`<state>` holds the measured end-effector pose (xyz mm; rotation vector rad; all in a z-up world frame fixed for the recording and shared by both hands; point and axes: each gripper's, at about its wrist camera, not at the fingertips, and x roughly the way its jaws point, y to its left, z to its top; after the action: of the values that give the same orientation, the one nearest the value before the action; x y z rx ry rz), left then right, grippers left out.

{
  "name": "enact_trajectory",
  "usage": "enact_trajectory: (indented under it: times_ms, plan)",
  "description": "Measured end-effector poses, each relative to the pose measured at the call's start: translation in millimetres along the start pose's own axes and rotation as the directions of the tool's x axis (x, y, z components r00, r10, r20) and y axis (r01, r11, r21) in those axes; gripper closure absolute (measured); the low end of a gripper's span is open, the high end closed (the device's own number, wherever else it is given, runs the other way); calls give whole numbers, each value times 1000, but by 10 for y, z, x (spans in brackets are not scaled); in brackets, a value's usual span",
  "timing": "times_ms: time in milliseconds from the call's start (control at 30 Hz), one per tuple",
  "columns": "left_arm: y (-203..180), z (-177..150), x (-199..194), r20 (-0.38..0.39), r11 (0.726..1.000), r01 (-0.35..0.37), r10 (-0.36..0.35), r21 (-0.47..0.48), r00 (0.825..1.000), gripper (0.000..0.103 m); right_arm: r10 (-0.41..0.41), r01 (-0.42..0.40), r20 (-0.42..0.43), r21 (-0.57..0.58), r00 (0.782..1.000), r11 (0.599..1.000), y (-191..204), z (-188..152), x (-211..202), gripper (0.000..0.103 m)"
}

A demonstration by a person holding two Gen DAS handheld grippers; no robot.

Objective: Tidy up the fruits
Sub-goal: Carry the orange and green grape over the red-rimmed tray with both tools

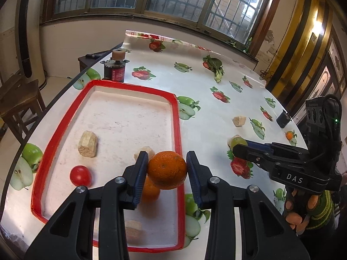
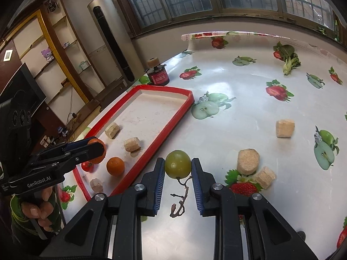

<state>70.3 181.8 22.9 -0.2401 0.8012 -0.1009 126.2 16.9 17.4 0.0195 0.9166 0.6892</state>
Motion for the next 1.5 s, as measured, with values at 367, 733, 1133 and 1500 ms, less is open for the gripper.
enact_trajectory:
  times_ms: [367,733,1133,1500]
  plan:
    - [427,297,122,5,997,-71,71,-32,997,69,52,-52,-8,-56,999,997,358,311,359,78]
    - [808,595,572,-55,986,-156,153,-66,987,69,58,-62,-46,-92,997,994,601,642,895,78]
    - [972,620,968,-146,978,-191,177,-85,973,69,20,-37,-138,-123,990,992,628,617,1467,78]
    - [983,622,1089,-228,963,-250,223,-97,948,50,9,-29,-139,-144,990,989,650,604,1487,59]
